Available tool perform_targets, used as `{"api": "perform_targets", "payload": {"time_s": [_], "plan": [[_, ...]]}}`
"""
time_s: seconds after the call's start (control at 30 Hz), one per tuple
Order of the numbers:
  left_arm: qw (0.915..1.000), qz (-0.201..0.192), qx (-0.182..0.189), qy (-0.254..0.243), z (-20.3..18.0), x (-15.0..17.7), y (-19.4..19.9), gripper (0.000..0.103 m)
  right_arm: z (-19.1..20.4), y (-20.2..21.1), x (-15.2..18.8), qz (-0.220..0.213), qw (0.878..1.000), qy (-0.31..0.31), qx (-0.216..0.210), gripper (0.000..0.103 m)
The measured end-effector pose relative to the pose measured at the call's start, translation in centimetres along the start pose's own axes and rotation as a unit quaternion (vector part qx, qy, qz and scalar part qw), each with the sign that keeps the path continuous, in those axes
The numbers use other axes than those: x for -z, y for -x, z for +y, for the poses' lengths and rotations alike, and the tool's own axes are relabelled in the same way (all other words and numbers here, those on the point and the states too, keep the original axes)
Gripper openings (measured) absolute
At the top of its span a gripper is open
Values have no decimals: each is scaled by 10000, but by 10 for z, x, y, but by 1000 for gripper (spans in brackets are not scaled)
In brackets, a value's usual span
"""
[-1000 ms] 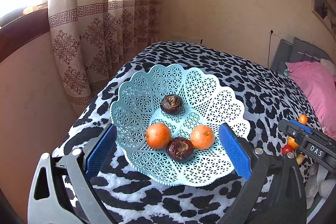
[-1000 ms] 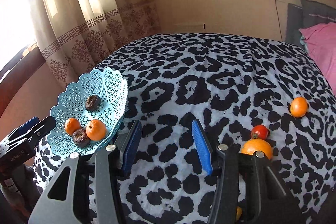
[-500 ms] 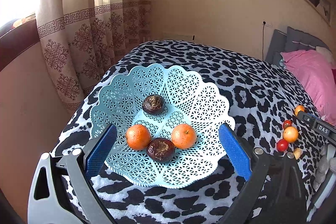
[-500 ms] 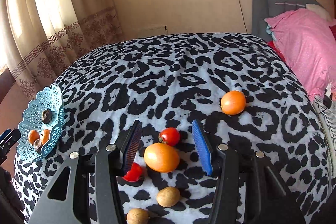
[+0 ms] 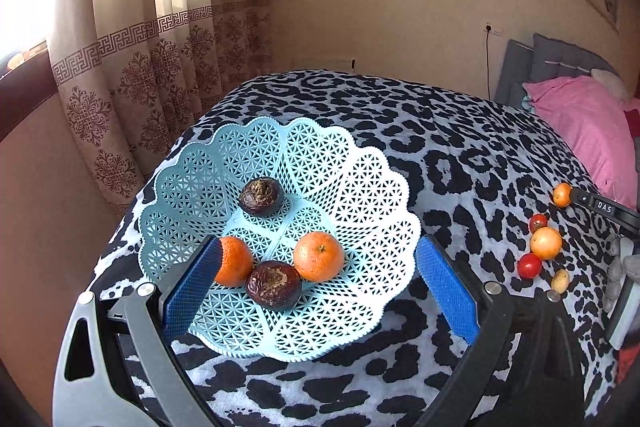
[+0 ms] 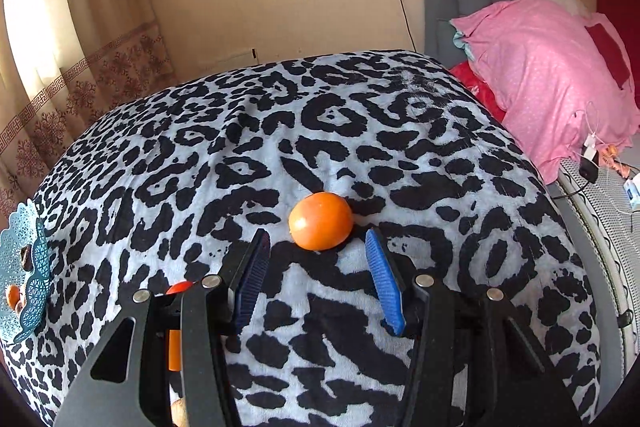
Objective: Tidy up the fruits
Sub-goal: 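Move right tool to a small orange and close fingers on it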
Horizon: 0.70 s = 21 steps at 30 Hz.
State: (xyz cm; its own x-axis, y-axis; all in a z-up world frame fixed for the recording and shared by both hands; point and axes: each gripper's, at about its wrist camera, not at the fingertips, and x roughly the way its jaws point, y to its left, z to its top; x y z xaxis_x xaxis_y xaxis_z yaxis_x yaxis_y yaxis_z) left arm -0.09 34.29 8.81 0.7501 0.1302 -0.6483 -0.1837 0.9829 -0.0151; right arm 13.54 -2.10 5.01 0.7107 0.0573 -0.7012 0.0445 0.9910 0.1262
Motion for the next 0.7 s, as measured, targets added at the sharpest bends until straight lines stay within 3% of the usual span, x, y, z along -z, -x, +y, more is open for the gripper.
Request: {"api": "perform_targets", "payload": {"time_s": [0.37,0.5,0.7], "plan": [[9999,42,-7,-159,-10,0,-3,99,5,-36,-11,190,9998,77,50,50],[9998,68,-1,-203,-14,1,-5,99,6,-44,-10,256,9995,110,126,43],[9995,110,53,-291,-22,2,-6,99,5,-43,-9,251,9996,117,101,42]]}}
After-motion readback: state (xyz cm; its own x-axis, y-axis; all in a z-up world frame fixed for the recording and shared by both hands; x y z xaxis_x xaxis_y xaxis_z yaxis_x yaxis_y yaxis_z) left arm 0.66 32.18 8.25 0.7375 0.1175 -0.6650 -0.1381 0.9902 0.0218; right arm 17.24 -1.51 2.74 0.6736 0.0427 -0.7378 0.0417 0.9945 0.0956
